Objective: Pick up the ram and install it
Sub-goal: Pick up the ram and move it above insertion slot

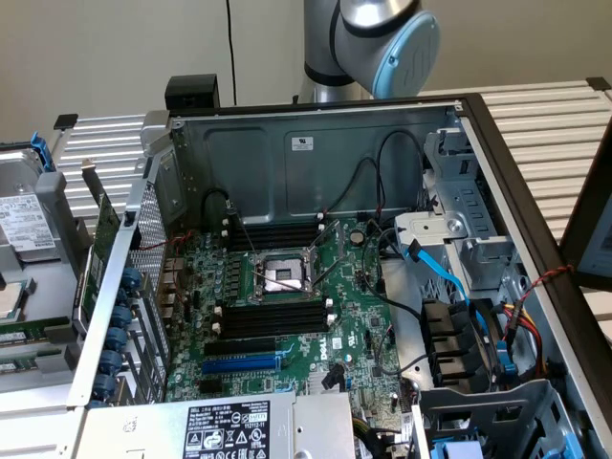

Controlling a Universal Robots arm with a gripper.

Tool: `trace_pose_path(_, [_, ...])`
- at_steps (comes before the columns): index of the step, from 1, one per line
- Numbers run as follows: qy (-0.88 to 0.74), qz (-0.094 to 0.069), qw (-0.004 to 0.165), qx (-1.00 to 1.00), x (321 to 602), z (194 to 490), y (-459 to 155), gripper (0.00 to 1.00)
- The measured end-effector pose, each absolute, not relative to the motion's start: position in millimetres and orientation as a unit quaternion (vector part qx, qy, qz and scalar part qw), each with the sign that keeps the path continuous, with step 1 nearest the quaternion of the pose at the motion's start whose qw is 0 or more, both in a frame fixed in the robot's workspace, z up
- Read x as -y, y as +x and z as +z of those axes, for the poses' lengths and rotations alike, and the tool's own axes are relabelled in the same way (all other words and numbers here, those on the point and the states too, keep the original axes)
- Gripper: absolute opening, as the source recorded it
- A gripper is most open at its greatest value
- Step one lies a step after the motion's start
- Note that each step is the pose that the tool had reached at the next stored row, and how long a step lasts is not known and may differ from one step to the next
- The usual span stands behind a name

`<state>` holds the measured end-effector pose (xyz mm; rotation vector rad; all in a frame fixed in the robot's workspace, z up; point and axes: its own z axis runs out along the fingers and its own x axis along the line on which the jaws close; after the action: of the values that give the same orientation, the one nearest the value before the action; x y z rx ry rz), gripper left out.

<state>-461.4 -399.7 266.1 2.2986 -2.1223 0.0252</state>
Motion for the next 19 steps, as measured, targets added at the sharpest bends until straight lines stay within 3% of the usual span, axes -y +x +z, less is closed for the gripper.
trace_pose_path(19, [0.716, 0.019, 0.003, 0.698, 408, 240, -461, 0.36])
